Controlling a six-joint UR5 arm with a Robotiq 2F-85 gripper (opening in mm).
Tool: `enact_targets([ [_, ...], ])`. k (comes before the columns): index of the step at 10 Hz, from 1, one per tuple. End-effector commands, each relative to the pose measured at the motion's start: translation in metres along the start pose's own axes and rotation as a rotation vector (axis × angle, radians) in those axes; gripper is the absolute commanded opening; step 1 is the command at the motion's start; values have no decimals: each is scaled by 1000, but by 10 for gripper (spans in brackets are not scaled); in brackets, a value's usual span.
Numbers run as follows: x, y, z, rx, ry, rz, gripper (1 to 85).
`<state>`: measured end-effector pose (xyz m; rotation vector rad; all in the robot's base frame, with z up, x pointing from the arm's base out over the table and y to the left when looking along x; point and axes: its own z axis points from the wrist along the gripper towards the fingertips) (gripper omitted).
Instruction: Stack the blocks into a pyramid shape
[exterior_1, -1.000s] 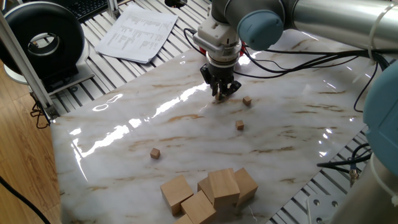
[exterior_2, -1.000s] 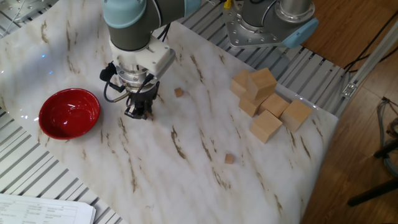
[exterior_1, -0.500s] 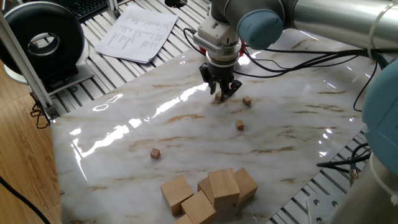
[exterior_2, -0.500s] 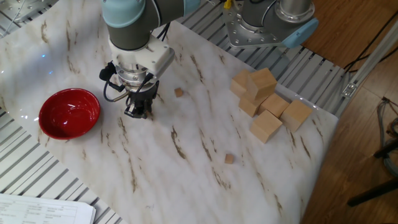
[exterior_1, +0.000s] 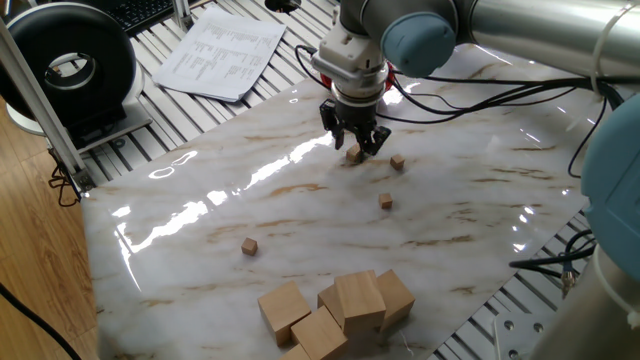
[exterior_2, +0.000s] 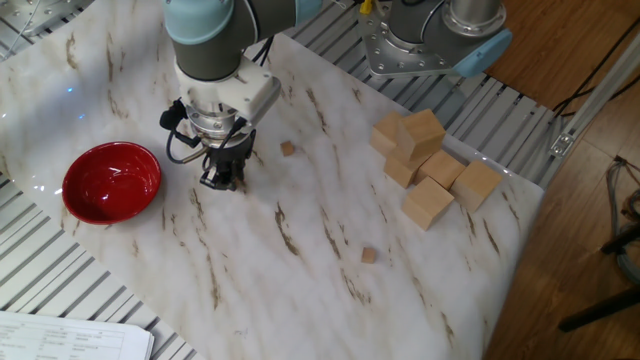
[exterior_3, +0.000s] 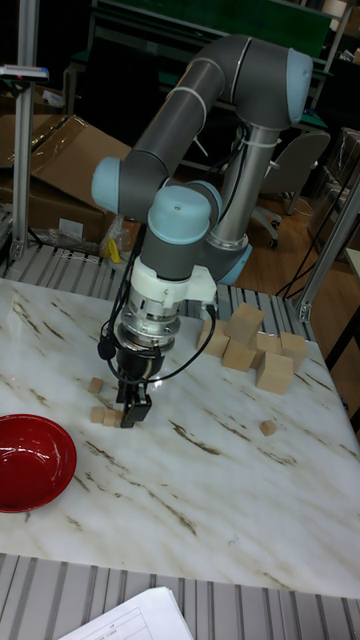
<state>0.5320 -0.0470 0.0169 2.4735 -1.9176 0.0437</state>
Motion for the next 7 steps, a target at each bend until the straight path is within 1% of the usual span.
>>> enact_targets([
  [1,10,8,-4,1,-30,-3,467],
  [2,12,11,-3,4,-42,3,437],
  [4,21,14,-5,10,-39,-6,427],
  [5,27,9,-8,30,-33,7,423],
  [6,31,7,-9,40,-32,4,403],
  [7,32,7,-9,45,-27,-1,407],
])
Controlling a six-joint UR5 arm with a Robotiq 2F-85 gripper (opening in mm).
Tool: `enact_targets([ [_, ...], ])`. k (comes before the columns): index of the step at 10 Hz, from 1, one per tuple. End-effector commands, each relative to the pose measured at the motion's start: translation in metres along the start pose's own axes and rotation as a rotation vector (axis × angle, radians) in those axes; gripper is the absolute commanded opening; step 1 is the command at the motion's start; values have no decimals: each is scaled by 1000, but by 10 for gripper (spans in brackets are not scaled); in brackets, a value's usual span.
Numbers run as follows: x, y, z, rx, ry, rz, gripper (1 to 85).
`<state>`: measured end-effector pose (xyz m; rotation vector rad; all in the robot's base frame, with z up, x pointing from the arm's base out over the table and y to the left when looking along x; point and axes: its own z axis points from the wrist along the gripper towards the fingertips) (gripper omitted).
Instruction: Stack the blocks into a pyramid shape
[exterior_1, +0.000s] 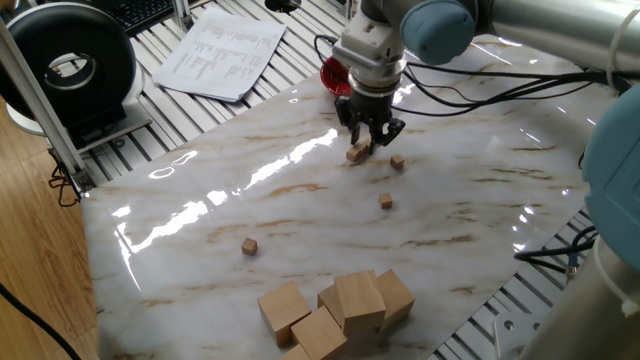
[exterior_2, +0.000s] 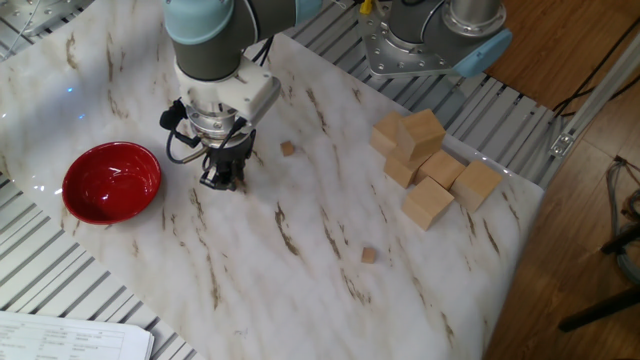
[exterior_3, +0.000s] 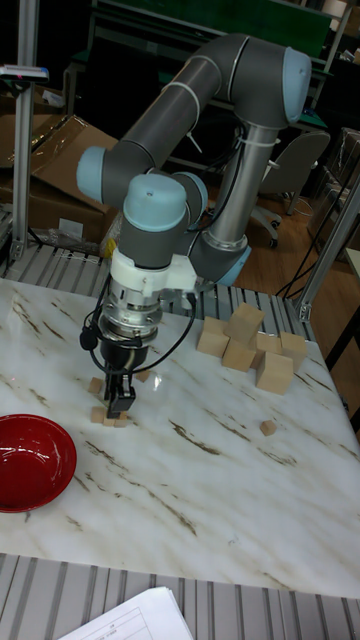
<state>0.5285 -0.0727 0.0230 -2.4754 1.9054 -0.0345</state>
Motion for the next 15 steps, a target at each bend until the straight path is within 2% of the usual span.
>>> enact_targets([
  [1,11,-7,-4,42,5,4,410],
  [2,14,-10,-4,53,16,2,410],
  [6,20,-8,-1,64,12,45,363],
  [15,26,-6,8,79,7,67,317],
])
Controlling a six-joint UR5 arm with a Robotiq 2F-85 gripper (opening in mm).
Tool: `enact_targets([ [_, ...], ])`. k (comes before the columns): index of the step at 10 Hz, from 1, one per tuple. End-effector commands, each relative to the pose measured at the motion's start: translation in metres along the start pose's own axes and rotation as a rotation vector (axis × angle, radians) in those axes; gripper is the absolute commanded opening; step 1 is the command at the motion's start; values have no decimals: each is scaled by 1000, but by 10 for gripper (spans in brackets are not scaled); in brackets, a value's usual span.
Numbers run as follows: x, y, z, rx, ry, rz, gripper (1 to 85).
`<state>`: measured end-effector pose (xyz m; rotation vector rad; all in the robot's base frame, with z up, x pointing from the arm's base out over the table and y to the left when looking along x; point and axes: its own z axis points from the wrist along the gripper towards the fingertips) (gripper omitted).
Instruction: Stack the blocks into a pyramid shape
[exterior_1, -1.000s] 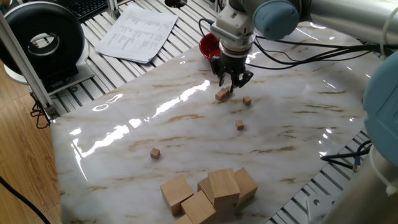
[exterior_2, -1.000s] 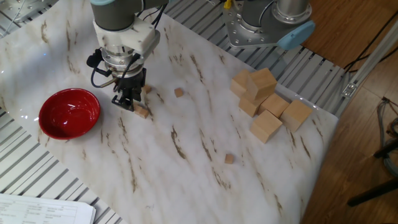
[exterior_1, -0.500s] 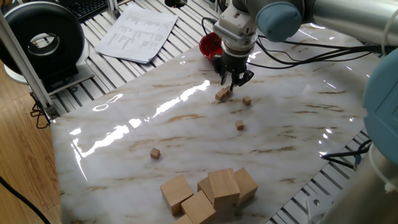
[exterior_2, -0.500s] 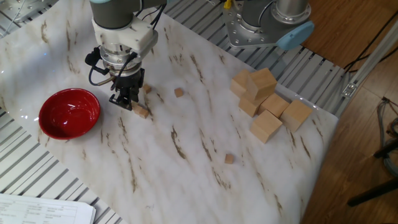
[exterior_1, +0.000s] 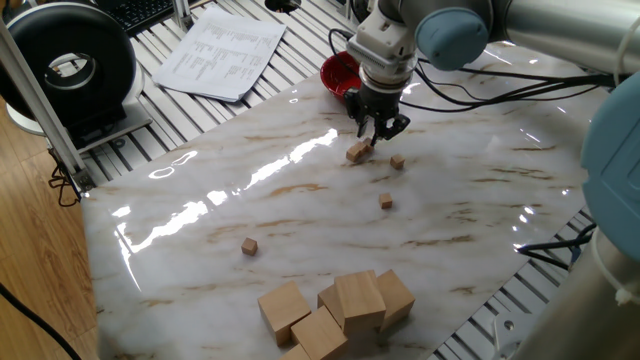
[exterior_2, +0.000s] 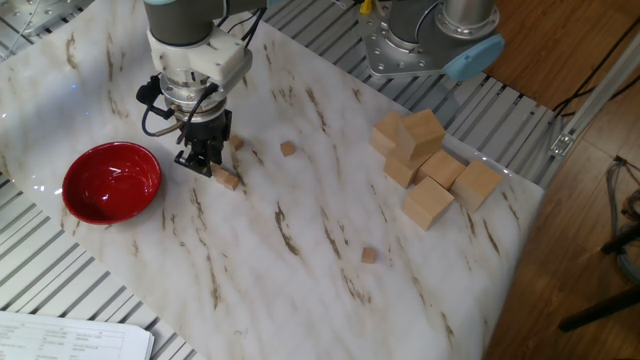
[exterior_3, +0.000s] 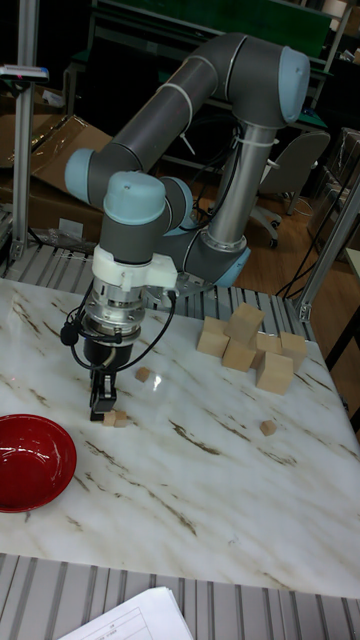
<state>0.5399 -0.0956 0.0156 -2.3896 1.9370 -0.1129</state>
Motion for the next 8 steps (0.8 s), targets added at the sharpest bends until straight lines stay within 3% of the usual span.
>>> enact_targets([
  [1,2,-1,0,10,-2,17,300],
  [8,2,-1,0,13,1,26,280],
])
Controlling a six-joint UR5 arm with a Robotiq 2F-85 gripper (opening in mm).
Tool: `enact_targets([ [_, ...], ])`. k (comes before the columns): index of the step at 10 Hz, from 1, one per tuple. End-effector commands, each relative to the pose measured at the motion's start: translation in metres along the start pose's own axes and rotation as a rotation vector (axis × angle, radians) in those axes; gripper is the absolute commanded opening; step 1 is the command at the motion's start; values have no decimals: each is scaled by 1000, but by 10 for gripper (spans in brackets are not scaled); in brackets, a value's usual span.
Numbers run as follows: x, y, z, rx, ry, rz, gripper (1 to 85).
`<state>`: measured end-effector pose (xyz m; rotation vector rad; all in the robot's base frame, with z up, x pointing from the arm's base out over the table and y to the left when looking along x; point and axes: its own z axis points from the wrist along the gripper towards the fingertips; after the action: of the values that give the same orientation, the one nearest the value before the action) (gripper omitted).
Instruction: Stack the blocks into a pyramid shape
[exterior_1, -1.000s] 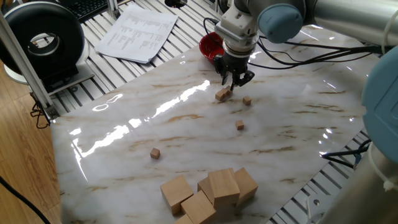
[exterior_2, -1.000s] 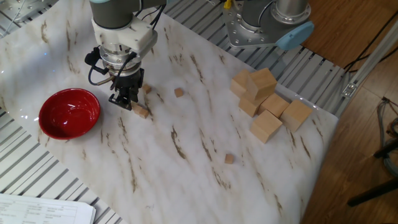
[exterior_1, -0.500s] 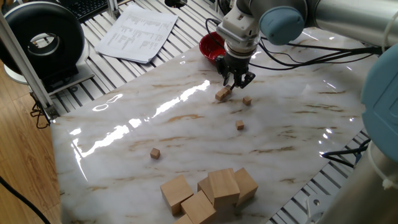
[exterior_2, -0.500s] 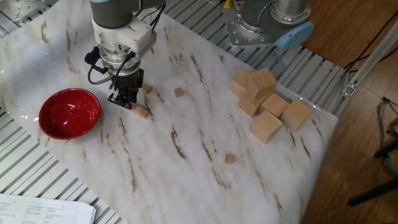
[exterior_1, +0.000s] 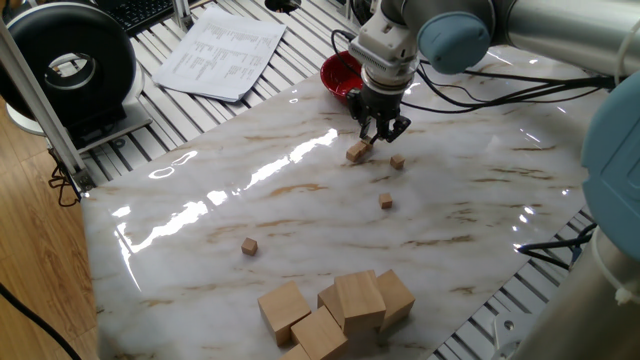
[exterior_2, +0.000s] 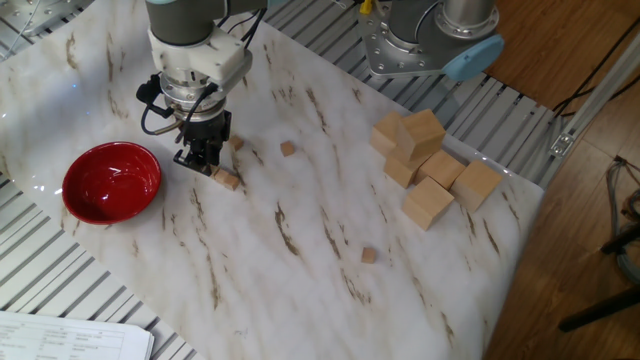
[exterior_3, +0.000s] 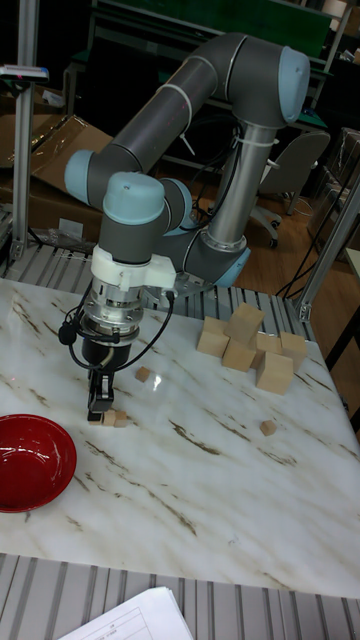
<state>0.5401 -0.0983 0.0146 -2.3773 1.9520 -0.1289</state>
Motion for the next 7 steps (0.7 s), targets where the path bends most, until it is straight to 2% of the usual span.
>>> enact_targets([
  [1,-1,-1,-1,4,-8,13,280],
  [7,-6,2,0,-14,-22,20,280],
])
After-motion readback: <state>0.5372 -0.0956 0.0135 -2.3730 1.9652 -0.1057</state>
